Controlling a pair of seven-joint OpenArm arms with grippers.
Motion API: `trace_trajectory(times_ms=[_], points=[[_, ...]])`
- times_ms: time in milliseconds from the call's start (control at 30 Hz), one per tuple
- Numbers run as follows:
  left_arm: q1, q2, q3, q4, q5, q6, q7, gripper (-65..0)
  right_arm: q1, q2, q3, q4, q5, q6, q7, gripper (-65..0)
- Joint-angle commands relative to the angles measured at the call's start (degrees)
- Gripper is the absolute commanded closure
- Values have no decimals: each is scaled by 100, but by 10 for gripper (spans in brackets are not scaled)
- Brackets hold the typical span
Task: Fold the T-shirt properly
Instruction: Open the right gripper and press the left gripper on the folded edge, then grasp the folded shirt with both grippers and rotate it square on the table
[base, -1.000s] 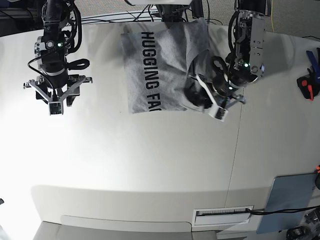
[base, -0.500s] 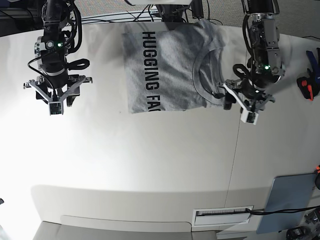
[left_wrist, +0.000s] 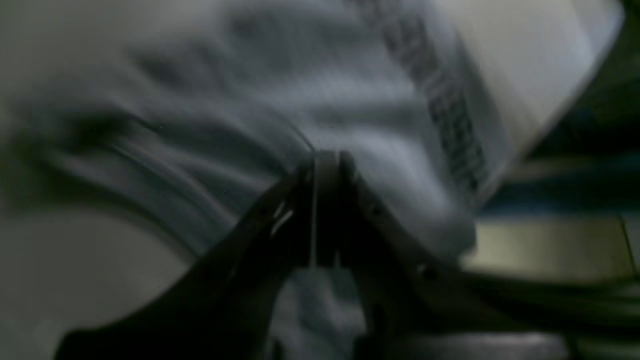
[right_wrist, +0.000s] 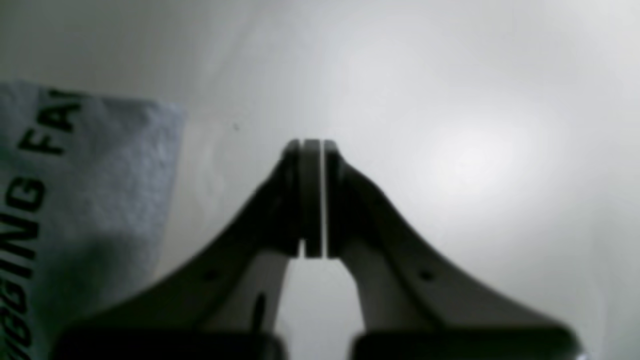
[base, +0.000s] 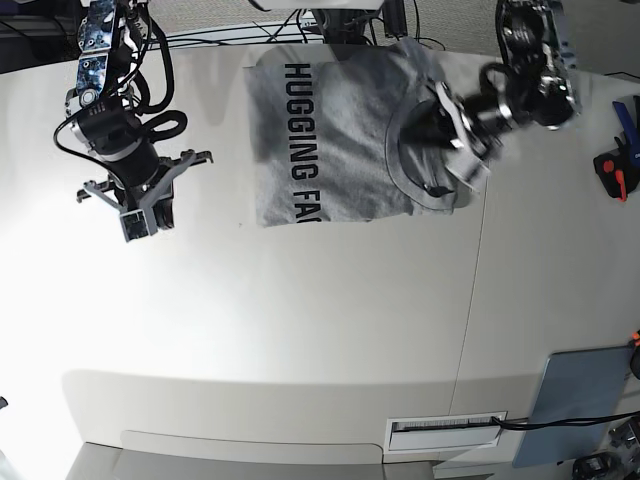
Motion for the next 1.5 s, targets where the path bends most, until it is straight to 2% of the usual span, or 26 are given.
trace_trajectory(times_ms=[0,233,400,500,600,833,967,1033,1233,1300,1467], points=[[26,-46,79,83,28,-8,35,-2,63,48,26,90,-20,-9,146,0],[313,-48,555,66,688,-8,577,-2,76,48,26,85,66,42,151,0],[369,-48,588,-94,1172,-8,501,-2,79,50,26,-37,66,376,455,0],[367,-44,588,-352,1731,-8,13,-2,234,50,-131,-468,273,496,595,0],[365,-44,588,-588,2149,-8,-339,-2,597,50,-610,-1056,361,680,621,0],[326,-42,588,-669,2949,-8,-1014,-2,1687,-17,-1961,-2275,184,546,706,0],[195,-42,588,-671,3823,608,-1858,-2,2168,-94,-2382,-3021,-55,433,656,0],[81,-42,588,-675,4122,796,-2111,-2,2310,-92,-2483,-3217,-57,437,415,0],[-321,-39,590,-680,4253,1062,-2424,-2,2267,20,-2472,-3097,-48,433,-400,0],[-428,-39,590,-706,4256,1172,-2621,-2,2114,103,-2472,-2887,-50,435,-457,0],[-763,-26,590,-1237,4253,1185,-3224,-2,1486,404,-2472,-2096,-48,348,-457,0]])
